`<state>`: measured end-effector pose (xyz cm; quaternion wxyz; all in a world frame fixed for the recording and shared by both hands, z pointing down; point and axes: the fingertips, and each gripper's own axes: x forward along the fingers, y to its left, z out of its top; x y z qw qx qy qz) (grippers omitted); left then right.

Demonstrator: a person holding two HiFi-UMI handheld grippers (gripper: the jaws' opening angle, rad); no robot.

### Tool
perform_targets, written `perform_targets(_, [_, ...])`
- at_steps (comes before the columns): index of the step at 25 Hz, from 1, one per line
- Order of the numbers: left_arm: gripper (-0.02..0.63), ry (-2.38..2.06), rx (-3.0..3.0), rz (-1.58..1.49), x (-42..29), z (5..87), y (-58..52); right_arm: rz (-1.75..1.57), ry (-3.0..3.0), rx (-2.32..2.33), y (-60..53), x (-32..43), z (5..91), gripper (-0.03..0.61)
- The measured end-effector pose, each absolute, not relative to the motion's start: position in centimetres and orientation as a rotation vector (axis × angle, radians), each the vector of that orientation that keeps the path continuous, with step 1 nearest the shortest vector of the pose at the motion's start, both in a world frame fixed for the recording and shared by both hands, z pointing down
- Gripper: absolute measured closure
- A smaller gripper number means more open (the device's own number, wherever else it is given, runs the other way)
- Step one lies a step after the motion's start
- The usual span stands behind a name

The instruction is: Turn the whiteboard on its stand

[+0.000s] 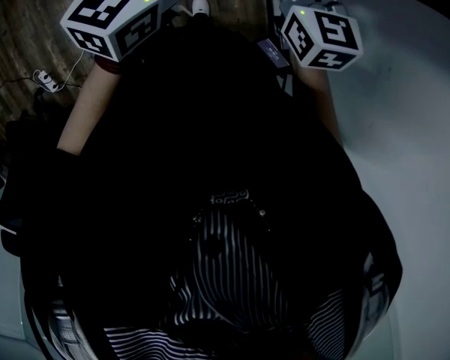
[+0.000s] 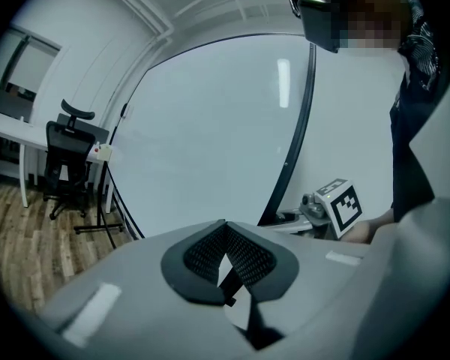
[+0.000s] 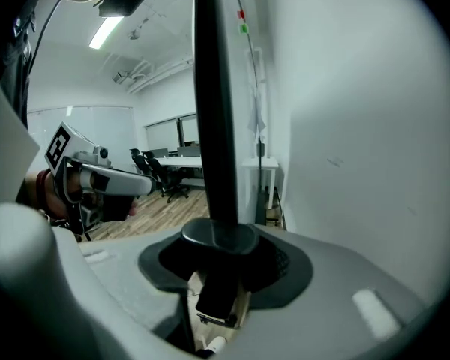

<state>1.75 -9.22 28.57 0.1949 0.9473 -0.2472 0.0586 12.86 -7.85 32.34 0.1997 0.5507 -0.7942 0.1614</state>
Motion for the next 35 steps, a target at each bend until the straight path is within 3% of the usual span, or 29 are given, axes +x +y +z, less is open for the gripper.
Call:
perform_targets(20, [0.611, -0.733, 2.667, 0.154, 1.3, 28.3, -9.5, 0.363, -2.206, 1.551, -14.9, 12.7, 32.9, 0.41])
perform_targets(24, [0.611, -0.708, 2.684, 0.158, 1.6, 28.3, -9.7, 0.39, -2.194, 1.457, -14.3, 12.1, 33.7, 0.325])
perform_targets(27, [0.611, -0.705, 2.701, 0.159, 1.4, 28.2, -10.0, 0.425, -2.222, 1.398, -12.9, 12.5, 33.7, 0.324])
perform_targets(33, [0.611, -0.659, 2.74, 0.182, 1.5, 28.3, -9.5, 0.389, -2.244, 1.384, -8.7, 13.2, 32.5, 0.324])
perform_targets(35, [0.611, -0.648, 2.75, 0.187, 1.3, 28.5, -9.6, 0.425, -2.384, 1.383, -8.2, 11.7, 31.1, 0.388])
